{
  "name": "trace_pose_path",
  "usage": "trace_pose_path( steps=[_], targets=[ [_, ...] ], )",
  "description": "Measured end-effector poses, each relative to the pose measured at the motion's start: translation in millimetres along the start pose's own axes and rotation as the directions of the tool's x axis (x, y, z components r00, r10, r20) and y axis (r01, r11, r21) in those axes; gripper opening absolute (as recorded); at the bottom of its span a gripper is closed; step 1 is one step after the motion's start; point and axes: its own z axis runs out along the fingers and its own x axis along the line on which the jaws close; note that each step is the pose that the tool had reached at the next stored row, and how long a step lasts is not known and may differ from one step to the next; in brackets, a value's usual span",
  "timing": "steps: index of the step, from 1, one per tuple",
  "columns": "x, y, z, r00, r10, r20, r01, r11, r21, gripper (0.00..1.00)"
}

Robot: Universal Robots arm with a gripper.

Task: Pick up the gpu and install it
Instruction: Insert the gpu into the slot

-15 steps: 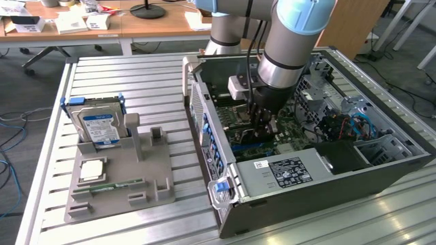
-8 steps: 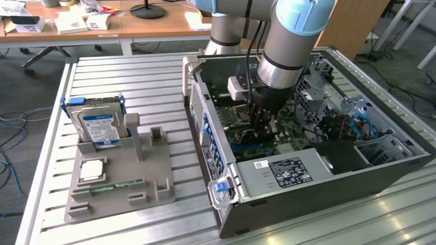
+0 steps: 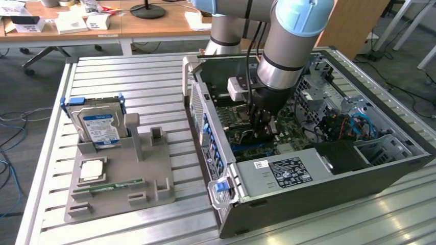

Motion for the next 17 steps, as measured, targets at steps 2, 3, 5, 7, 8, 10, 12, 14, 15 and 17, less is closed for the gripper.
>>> trace_pose_path(
  steps=[2, 3, 5, 7, 8, 10, 12, 14, 15, 17],
  targets=[
    [0.0, 0.0, 0.3, 1.0000, 0.000, 0.0000, 0.000, 1.0000, 0.0001, 0.27],
    [0.0, 0.0, 0.4, 1.0000, 0.000, 0.0001, 0.000, 1.0000, 0.0000, 0.27],
    [0.0, 0.0, 0.5, 1.0000, 0.000, 0.0002, 0.000, 1.0000, 0.0001, 0.27],
    [0.0, 0.0, 0.5, 1.0000, 0.000, 0.0002, 0.000, 1.0000, 0.0001, 0.27],
    [0.0, 0.0, 0.5, 1.0000, 0.000, 0.0002, 0.000, 1.0000, 0.0001, 0.27],
    [0.0, 0.0, 0.5, 1.0000, 0.000, 0.0001, 0.000, 1.0000, 0.0001, 0.27],
    [0.0, 0.0, 0.5, 1.0000, 0.000, 0.0002, 0.000, 1.0000, 0.0001, 0.27],
    [0.0, -0.1, 0.7, 1.0000, -0.002, 0.0001, 0.002, 1.0000, 0.0008, 0.27],
    [0.0, -0.1, 0.9, 1.0000, -0.003, 0.0002, 0.003, 1.0000, 0.0013, 0.27],
    [0.0, 0.0, 1.2, 1.0000, -0.003, 0.0002, 0.003, 1.0000, 0.0018, 0.27]
  ],
)
